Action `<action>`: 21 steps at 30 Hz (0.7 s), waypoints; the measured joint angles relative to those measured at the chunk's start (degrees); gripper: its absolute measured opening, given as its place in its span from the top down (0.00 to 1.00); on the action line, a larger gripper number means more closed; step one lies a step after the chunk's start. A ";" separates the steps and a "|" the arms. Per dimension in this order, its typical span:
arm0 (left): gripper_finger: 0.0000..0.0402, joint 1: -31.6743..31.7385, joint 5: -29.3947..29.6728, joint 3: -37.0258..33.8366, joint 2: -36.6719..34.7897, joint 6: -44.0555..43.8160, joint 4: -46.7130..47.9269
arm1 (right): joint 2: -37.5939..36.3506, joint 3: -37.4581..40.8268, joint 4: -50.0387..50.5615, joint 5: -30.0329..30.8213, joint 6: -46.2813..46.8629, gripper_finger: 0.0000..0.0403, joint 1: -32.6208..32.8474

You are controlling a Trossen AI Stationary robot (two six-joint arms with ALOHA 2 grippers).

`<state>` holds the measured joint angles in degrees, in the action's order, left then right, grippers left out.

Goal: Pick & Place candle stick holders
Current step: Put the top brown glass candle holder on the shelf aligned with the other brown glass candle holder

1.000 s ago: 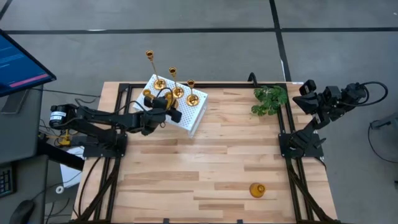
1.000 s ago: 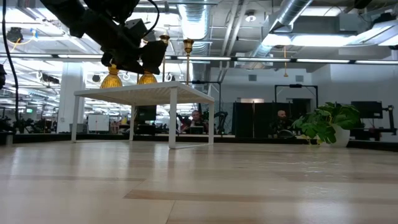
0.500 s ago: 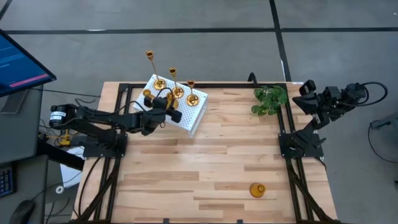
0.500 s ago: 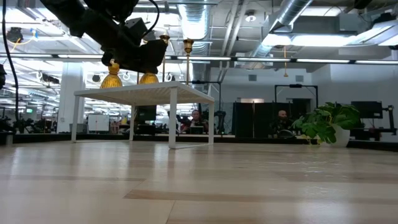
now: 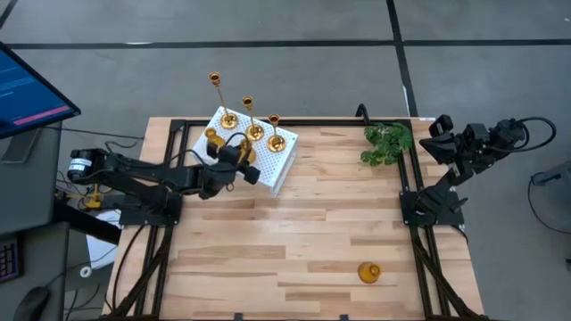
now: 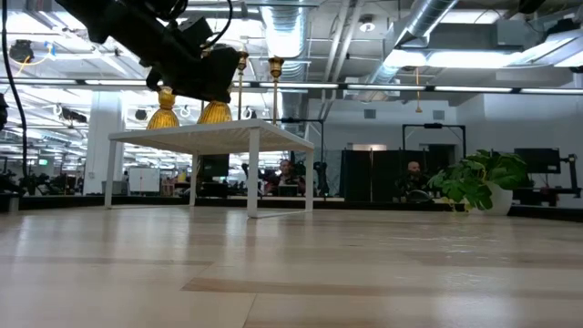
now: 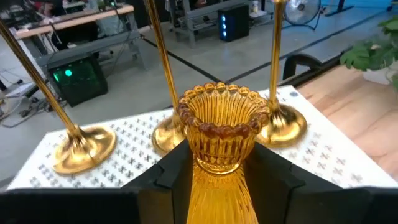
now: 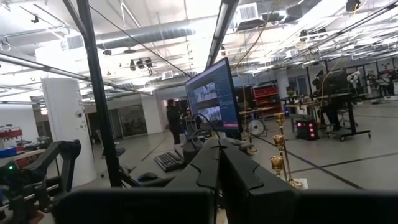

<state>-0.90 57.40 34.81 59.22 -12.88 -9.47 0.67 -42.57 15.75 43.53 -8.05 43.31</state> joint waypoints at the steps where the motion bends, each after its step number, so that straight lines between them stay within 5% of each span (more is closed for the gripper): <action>1: 0.69 -0.41 0.53 0.01 0.00 -1.00 0.90 | 0.00 0.00 0.02 -0.02 0.18 1.00 0.00; 8: 0.66 -3.32 8.31 0.02 -0.10 -1.95 3.64 | 0.00 0.00 0.00 -0.11 1.25 1.00 0.00; 21: 0.66 -4.14 6.89 0.00 -0.66 -3.96 4.87 | 0.00 0.00 0.02 -0.10 0.61 1.00 0.00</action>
<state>-5.04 64.29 34.81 58.57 -16.84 -4.60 0.67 -42.57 15.77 43.43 -7.44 43.31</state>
